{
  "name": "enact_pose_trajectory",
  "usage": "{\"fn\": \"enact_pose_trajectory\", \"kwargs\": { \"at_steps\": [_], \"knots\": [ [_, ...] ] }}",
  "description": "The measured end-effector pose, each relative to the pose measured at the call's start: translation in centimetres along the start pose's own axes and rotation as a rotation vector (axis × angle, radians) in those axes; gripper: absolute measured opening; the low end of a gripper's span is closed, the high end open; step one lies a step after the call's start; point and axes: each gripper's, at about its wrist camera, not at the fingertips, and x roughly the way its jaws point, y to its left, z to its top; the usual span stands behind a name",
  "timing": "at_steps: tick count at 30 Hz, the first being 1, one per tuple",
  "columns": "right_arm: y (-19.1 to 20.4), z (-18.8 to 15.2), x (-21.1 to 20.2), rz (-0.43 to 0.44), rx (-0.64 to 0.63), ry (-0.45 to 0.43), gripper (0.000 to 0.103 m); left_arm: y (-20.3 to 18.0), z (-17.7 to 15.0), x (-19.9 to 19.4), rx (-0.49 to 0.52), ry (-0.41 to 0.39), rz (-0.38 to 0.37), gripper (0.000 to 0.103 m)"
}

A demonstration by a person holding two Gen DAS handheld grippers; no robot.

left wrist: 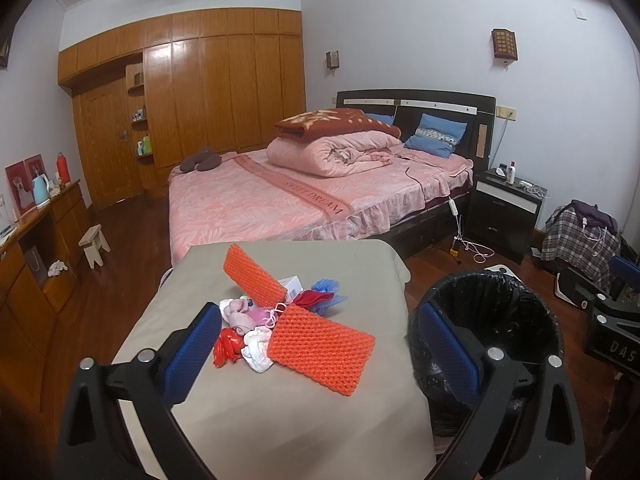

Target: Collect trash

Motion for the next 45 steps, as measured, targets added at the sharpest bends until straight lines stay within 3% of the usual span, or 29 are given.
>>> {"fn": "enact_pose_trajectory", "kwargs": {
  "at_steps": [45],
  "knots": [
    [0.9, -0.3, 0.3, 0.002, 0.001, 0.009, 0.098, 0.0, 0.0, 0.2, -0.001, 0.004, 0.000, 0.097]
  ]
}}
